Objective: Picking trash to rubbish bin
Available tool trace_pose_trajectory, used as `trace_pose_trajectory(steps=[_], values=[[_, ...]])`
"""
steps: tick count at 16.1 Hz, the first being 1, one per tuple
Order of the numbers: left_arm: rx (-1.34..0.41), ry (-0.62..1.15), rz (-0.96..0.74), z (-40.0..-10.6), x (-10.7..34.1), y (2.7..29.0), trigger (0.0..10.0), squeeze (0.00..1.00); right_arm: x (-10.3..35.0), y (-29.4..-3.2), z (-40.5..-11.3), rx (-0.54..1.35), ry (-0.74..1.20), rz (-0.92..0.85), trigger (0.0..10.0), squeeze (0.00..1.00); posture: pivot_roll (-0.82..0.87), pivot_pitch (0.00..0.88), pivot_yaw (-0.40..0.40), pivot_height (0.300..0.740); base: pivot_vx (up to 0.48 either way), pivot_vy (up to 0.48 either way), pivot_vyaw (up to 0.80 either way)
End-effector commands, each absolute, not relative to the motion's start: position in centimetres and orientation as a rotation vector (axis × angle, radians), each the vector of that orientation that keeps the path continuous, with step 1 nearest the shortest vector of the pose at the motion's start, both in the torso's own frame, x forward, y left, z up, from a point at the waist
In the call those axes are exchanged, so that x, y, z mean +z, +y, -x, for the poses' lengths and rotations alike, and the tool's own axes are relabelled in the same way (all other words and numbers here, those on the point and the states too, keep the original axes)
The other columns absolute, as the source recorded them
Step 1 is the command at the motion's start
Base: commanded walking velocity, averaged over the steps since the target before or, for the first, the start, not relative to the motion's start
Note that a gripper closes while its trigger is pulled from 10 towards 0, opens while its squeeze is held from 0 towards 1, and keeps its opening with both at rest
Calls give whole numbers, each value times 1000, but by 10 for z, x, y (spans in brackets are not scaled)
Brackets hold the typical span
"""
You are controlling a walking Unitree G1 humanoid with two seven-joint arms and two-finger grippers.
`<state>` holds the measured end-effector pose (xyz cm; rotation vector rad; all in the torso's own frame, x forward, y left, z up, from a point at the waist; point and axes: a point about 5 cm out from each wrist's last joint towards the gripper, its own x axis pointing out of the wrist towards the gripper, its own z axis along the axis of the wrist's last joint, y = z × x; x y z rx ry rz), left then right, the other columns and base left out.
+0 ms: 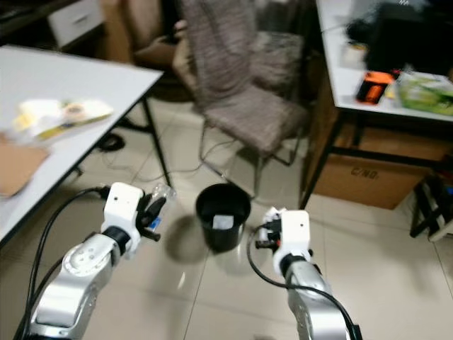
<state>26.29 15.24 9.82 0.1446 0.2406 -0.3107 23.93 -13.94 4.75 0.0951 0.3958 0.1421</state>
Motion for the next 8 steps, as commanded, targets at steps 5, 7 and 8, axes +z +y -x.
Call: trace_pose_trajectory(steps=[5, 7, 8], values=[[-319, 249, -110, -264, 96, 147, 10000, 0, 47, -143, -242, 141, 391, -69, 10000, 0, -33, 49, -13, 740, 428, 0, 0], [-311, 253, -112, -264, 94, 148, 10000, 0, 46, -143, -243, 148, 395, -65, 10000, 0, -37, 49, -11, 740, 426, 0, 0], [-311, 254, -111, -264, 94, 147, 10000, 0, 46, -143, -243, 151, 395, -64, 10000, 0, -35, 44, -15, 740, 428, 0, 0]])
